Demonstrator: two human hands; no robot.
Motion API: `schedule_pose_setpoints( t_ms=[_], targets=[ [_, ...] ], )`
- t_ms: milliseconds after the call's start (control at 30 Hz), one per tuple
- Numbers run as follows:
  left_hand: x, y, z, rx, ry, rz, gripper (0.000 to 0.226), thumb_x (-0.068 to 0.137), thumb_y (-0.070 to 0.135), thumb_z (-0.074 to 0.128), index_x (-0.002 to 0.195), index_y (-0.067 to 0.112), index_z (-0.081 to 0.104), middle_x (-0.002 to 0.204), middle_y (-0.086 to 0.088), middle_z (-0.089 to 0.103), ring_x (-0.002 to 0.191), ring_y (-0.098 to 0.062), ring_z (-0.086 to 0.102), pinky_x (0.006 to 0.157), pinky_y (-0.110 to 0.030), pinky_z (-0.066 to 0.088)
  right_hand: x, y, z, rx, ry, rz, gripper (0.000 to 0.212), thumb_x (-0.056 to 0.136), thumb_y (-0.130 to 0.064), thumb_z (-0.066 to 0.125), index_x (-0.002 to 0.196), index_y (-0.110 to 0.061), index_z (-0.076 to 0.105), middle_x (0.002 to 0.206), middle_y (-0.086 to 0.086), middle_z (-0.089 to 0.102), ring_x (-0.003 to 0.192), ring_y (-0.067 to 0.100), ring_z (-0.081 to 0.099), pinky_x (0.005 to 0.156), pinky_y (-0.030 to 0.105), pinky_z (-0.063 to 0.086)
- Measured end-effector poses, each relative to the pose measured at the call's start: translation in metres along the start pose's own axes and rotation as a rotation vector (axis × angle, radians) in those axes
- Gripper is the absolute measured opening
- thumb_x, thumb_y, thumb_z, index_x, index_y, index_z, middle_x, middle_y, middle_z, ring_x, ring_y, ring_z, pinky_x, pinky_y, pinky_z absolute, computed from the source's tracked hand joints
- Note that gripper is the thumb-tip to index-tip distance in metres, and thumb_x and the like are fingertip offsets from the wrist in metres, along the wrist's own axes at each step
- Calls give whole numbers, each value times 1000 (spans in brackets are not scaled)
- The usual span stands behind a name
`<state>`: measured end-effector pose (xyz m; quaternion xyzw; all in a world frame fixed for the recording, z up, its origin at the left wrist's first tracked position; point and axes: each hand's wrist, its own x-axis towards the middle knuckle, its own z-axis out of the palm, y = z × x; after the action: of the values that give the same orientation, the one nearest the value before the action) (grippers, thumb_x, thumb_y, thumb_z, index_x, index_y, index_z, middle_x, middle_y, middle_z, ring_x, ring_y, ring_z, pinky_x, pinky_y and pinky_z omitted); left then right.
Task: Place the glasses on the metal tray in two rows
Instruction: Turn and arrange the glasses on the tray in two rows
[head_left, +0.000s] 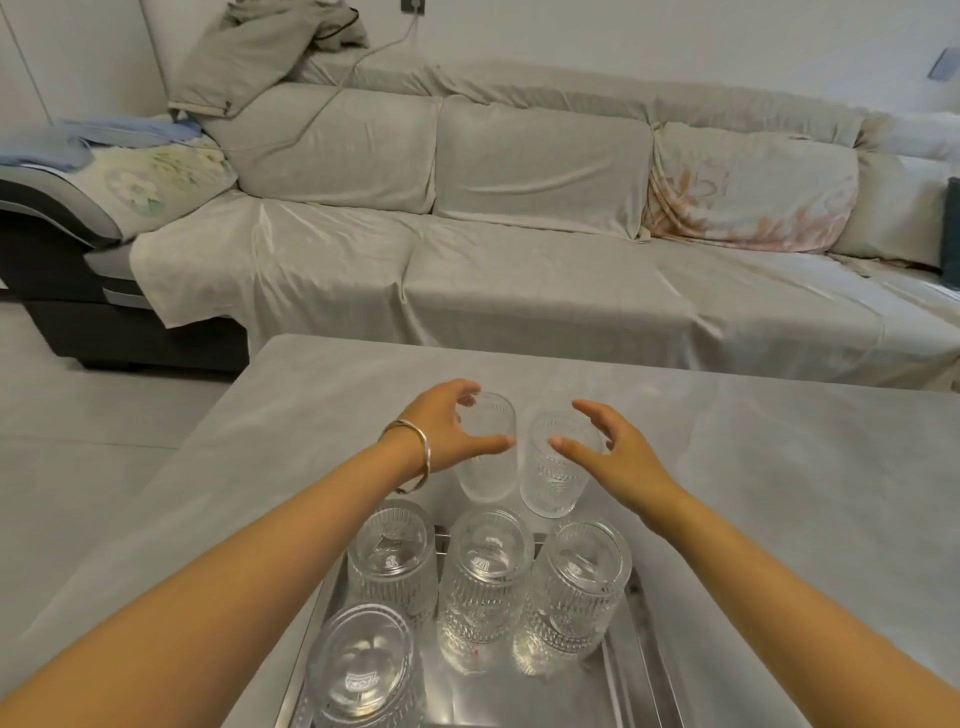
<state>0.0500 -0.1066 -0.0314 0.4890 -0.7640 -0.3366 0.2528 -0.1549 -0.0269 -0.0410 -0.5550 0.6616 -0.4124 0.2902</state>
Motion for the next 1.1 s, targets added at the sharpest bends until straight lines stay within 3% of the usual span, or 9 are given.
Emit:
schedule_pose_setpoints(
  t_ms=[133,300,400,500,633,733,867,933,1100],
  targets=[
    [-19,14,-31,-240,161,43,79,58,53,76,127,26,49,113,7,58,92,-5,59,71,-16,46,-13,-30,-5,134,88,-86,56,78,-42,69,129,-31,48,140,-11,46,131,6,38,103,22,29],
    [-49,43,-63,-516,187,57,59,68,46,70,122,30,54,114,6,58,93,-4,61,53,-14,51,-38,-80,-1,295,-25,-89,71,67,-55,64,132,-33,46,140,-13,45,128,5,42,102,26,35],
    [-72,57,-73,-689,126,26,58,65,48,70,117,26,57,117,3,60,103,-6,59,60,-22,57,-53,-101,1,435,-145,-24,82,62,-57,66,135,-29,45,141,-4,48,126,14,50,103,35,44],
    [-96,62,-77,-816,52,-16,81,49,58,71,120,19,58,125,-5,60,117,-20,56,72,-34,58,-67,-116,1,570,-252,19,71,66,-48,70,129,-22,52,127,7,64,112,22,64,92,37,53],
    [-121,59,-79,-876,-6,-32,79,58,53,66,127,17,51,133,-9,54,122,-24,52,84,-40,55,-85,-126,1,564,-199,-5,78,58,-47,76,124,-15,52,102,3,75,97,19,71,81,37,57],
    [-140,55,-74,-831,-41,-33,78,61,54,63,130,22,46,135,-4,52,124,-24,50,90,-38,52,-100,-129,-3,526,-154,-29,77,56,-45,77,121,-13,52,91,-3,77,87,12,72,70,30,59],
    [-163,46,-61,-692,-68,48,65,65,50,60,125,27,49,120,5,60,104,-3,61,84,-24,54,-120,-126,-15,472,-133,-29,72,47,-47,81,110,-25,54,107,1,72,87,9,72,64,26,58],
    [-170,39,-54,-633,-52,60,61,68,53,54,122,25,51,117,4,61,102,-1,61,85,-21,52,-128,-121,-20,406,-137,-31,74,45,-50,83,110,-28,55,113,1,70,91,11,72,68,28,59],
    [-183,8,-36,-231,29,102,55,84,53,38,130,23,47,134,3,52,126,-13,45,103,-25,36,-145,-111,-25,172,-104,-77,87,41,-56,85,117,-27,55,122,-2,61,107,20,63,90,37,55]
  ],
)
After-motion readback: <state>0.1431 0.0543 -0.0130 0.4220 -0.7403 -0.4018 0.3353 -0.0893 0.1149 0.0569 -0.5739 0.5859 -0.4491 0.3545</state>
